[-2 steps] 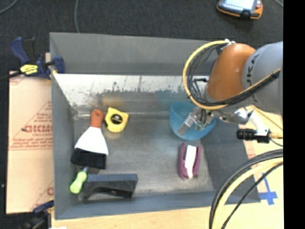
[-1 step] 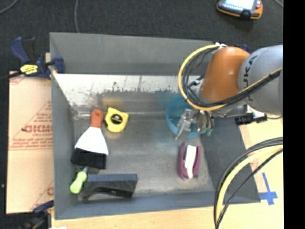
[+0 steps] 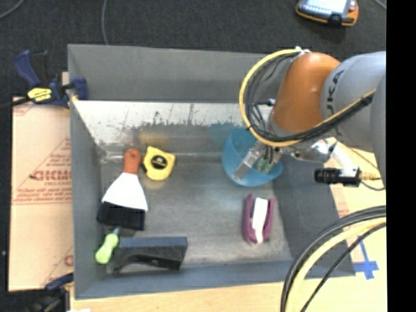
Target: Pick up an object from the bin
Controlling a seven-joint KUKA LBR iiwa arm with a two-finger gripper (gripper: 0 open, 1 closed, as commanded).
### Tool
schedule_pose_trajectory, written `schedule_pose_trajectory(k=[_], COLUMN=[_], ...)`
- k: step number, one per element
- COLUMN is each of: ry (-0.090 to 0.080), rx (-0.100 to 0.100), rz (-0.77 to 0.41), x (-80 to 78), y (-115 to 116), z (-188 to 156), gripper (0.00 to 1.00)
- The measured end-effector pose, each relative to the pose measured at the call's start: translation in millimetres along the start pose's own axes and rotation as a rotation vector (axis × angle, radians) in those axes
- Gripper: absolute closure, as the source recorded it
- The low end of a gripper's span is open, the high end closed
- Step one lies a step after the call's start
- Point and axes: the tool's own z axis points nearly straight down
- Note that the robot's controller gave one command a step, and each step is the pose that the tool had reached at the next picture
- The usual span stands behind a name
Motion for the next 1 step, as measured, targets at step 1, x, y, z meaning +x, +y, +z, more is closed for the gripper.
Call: schedule_pose_trajectory(k=[1], ry=[0.009], rx=[0.010], rz=[-0.269], x=[5.1], y=[-3.3], z=[92.6], gripper=[1.00])
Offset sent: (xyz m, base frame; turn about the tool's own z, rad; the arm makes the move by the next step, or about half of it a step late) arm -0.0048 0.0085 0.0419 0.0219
